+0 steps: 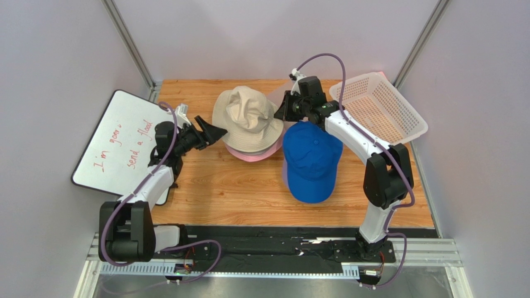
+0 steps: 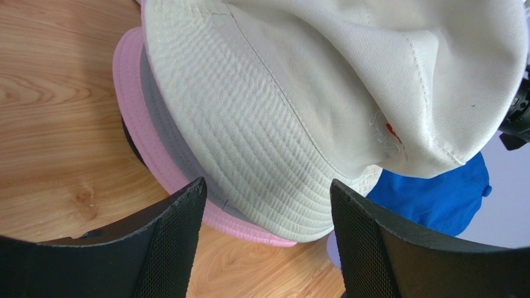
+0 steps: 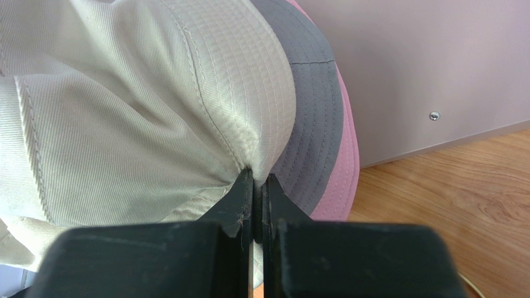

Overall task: Stack the hats
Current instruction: Adjust the hat on the hat stand.

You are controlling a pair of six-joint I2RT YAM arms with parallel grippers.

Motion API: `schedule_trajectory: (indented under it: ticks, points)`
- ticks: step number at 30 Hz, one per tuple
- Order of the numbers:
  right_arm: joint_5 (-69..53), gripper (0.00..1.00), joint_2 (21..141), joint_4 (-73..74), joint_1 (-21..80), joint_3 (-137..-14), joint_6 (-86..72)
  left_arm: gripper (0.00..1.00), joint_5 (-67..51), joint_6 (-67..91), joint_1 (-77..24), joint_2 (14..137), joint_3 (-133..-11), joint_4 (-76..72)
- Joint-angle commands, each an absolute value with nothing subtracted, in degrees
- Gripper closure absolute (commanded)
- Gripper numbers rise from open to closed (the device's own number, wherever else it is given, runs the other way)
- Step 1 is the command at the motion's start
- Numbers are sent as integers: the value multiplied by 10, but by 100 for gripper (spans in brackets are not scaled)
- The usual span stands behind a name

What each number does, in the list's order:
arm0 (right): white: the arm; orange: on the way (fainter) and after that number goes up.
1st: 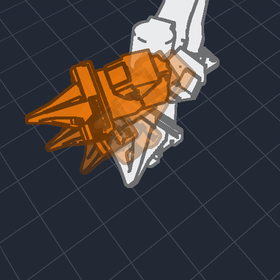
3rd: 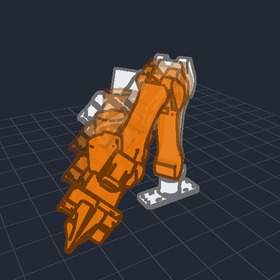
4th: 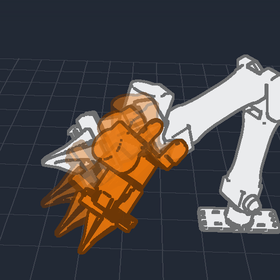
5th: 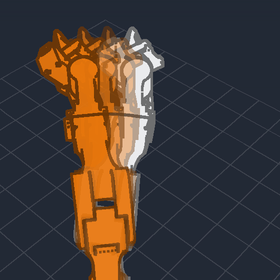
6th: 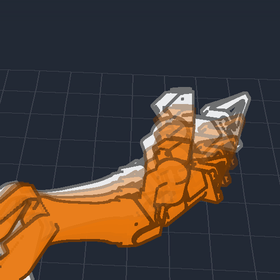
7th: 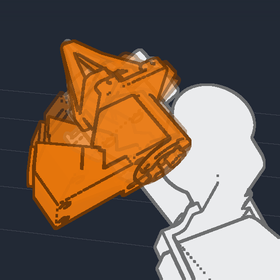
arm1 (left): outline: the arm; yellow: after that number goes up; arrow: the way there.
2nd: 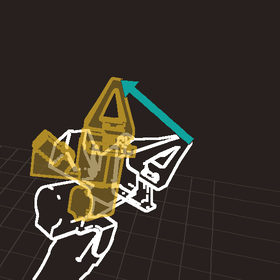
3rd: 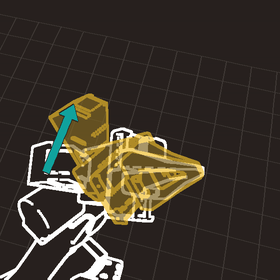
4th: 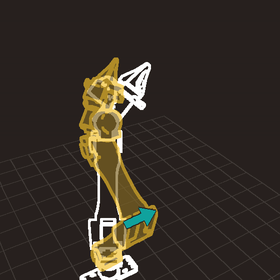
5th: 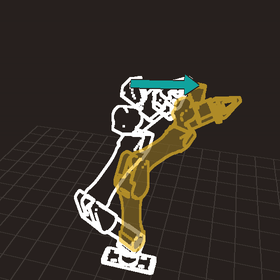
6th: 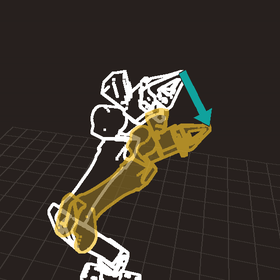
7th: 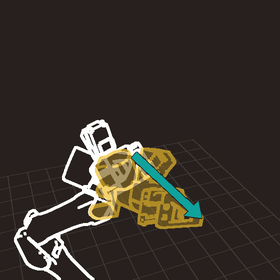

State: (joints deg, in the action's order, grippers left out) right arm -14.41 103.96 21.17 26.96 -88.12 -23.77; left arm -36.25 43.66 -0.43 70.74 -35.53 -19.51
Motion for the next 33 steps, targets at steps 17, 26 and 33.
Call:
schedule_trajectory:
  ticks: [17,26,33]
  points:
    - [-126,100,1004,236,282,-868,-236,95,-380,504,-19,796,-330,-416]
    - [-92,100,977,257,287,-853,-219,100,-316,463,-19,809,-360,-272]
    - [-40,100,959,269,287,-816,-204,100,-259,367,-23,835,-401,-108]
